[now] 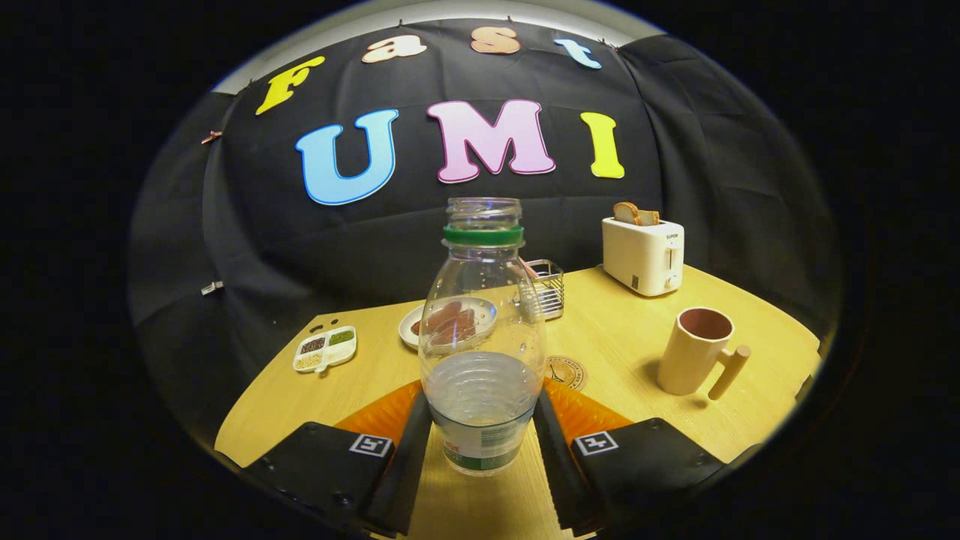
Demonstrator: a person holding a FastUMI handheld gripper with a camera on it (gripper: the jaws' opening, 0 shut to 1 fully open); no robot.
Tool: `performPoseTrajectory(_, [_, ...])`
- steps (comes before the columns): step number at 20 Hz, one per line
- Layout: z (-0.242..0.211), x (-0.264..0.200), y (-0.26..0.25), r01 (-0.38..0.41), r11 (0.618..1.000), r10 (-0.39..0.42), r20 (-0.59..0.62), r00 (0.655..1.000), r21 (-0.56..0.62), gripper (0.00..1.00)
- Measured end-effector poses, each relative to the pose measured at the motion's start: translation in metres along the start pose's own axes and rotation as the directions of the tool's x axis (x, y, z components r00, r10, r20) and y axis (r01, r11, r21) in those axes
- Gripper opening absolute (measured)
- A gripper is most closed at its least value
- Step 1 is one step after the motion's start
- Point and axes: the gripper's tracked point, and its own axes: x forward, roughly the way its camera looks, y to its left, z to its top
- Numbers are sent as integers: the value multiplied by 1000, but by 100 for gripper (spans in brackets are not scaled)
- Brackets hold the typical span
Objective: Take the bottle from table, then pour the juice into the cup, finally place the bottle on the coaster
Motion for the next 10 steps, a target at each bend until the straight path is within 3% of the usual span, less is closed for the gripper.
performPoseTrajectory(4, [22, 1, -9, -56, 981, 59, -10, 998, 183, 73])
performPoseTrajectory(10, [34, 2, -29, -107, 908, 133, -37, 990, 405, 73])
